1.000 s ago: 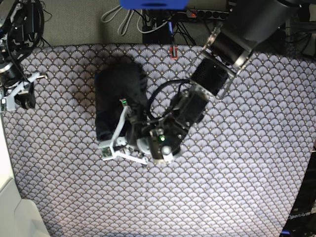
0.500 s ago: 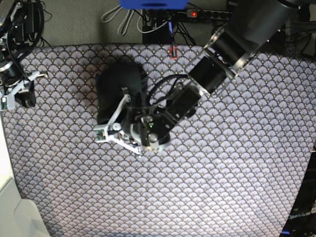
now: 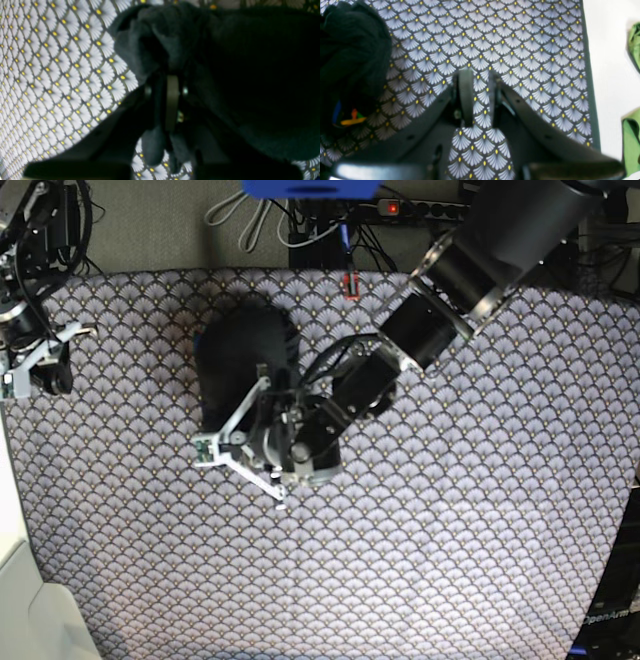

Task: Fold the T-shirt properly
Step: 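Press and straighten the bundle with the left gripper, then release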

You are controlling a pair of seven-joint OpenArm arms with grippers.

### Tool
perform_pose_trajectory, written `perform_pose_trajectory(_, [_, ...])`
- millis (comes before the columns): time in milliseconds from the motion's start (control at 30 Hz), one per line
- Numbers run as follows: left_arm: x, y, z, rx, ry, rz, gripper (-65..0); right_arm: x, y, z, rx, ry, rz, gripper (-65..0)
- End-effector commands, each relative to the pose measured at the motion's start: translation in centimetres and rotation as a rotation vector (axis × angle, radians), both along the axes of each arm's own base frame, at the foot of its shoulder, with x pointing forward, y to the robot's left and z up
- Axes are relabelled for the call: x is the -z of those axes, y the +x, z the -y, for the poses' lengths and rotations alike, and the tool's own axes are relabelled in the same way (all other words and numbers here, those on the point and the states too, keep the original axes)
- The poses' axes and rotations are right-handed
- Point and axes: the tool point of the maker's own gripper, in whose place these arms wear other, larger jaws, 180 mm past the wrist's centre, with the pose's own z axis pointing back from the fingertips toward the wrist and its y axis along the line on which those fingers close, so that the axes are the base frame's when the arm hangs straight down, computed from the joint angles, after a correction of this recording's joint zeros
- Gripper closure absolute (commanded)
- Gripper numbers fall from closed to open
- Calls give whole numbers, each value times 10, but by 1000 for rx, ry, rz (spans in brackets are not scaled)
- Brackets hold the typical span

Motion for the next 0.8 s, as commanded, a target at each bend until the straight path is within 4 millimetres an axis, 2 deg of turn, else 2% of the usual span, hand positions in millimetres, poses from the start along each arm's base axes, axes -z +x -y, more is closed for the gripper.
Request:
perform_pose_trajectory(0, [-22, 9, 13, 20, -51, 43, -1, -12, 4, -1, -16, -6, 44, -89])
perform_pose_trajectory(133, [-23, 9, 15, 26, -54, 49, -1, -11, 4, -2, -15, -3, 44, -89])
perform_pose_trajectory(233, [-25, 1, 28, 95, -26, 75, -1, -14, 3, 5, 4, -9, 50, -89])
perform_pose_trajectory(367, [-24, -6, 36, 157, 12, 98, -2, -15, 0, 11, 39, -1, 63, -89])
perform_pose_trajectory(467, [-32, -1, 42, 167, 9, 119, -2, -16, 0, 12, 43, -3, 64, -89])
perform_pose_trajectory(700, [-32, 0, 41, 164, 15, 120, -2, -14, -2, 12, 43, -3, 58, -89])
perform_pose_trajectory(767, [-32, 5, 38, 161, 38, 147, -26, -14, -2, 12, 43, -3, 56, -89])
